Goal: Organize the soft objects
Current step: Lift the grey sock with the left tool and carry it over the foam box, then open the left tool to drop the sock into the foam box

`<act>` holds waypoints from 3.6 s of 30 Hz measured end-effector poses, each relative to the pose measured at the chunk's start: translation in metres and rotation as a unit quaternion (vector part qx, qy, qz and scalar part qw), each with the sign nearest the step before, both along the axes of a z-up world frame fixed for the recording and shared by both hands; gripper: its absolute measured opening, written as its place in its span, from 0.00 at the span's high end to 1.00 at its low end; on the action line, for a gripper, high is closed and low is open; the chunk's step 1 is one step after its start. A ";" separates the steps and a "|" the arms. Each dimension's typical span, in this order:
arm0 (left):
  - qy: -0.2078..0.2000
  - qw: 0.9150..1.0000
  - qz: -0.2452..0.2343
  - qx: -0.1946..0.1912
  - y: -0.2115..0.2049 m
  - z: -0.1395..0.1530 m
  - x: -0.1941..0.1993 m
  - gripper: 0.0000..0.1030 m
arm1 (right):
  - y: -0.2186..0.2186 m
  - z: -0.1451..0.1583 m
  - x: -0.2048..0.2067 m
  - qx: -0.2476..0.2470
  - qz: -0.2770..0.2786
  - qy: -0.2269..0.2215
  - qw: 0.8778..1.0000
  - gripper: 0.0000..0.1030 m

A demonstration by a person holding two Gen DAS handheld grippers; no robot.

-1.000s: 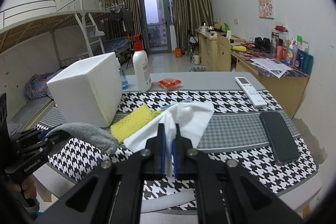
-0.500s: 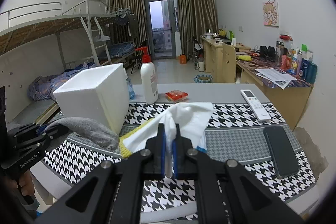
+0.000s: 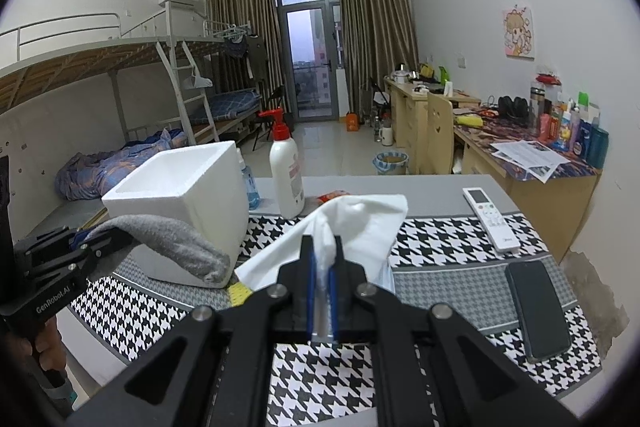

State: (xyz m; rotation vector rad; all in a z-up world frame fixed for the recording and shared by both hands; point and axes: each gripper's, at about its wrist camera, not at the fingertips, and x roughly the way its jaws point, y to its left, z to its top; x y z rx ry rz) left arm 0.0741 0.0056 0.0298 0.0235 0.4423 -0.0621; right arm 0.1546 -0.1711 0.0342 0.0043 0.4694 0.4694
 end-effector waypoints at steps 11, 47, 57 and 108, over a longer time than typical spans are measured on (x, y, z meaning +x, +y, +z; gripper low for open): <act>-0.021 1.000 -0.008 -0.003 -0.001 0.024 0.009 0.84 | -0.002 0.010 0.006 0.008 -0.007 -0.009 1.000 0.92; -0.058 0.998 0.020 0.003 0.026 0.055 0.045 0.84 | 0.022 0.036 0.030 0.012 0.000 -0.037 0.999 0.92; -0.054 0.995 0.081 0.001 0.054 0.053 0.060 0.84 | 0.028 0.036 0.037 0.018 0.007 -0.036 0.999 0.92; -0.003 0.988 0.154 0.018 0.103 0.028 0.076 0.08 | 0.073 0.043 0.047 -0.017 0.033 -0.039 0.999 0.92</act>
